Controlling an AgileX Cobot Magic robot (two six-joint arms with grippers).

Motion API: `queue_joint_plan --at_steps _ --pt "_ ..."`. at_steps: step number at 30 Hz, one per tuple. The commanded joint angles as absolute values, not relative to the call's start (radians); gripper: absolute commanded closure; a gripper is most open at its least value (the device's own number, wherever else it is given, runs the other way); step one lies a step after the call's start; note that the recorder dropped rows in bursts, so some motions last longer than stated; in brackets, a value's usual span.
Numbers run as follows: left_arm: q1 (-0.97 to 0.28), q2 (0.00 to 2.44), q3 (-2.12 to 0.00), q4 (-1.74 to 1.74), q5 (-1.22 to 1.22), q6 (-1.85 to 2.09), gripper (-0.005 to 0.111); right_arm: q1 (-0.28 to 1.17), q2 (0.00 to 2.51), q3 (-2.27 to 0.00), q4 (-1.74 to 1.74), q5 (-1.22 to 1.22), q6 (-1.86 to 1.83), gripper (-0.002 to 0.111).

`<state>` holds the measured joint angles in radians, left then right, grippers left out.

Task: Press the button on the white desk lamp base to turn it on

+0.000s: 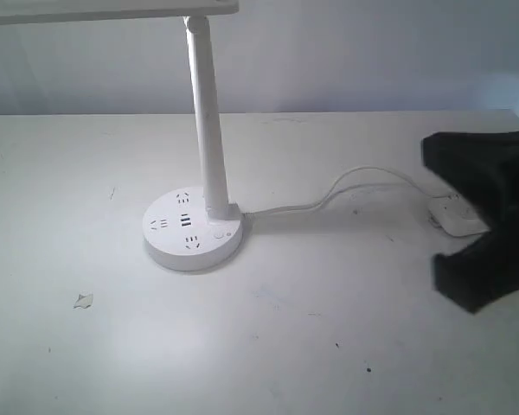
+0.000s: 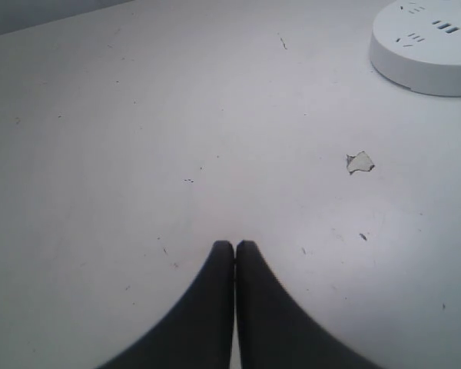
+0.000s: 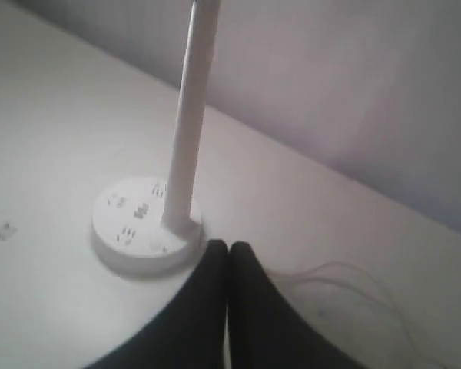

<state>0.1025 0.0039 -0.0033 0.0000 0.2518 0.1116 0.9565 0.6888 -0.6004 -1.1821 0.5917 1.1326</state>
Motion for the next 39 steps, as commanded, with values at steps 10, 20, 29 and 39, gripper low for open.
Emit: queue_joint_plan --at_steps 10,20,29,39 --pt "0.094 0.000 0.000 -0.006 0.253 0.109 0.107 0.958 0.334 -0.485 -0.944 0.929 1.272 0.108" --pt "0.094 0.000 0.000 -0.006 0.253 0.109 0.107 0.958 0.331 -0.487 -0.849 0.907 1.259 0.108" --pt "0.094 0.000 0.000 -0.006 0.253 0.109 0.107 0.570 0.323 -0.336 -0.848 0.421 1.009 0.108" --pt "0.094 0.000 0.000 -0.006 0.253 0.109 0.107 -0.053 0.112 -0.101 -0.826 -0.041 0.902 0.108"
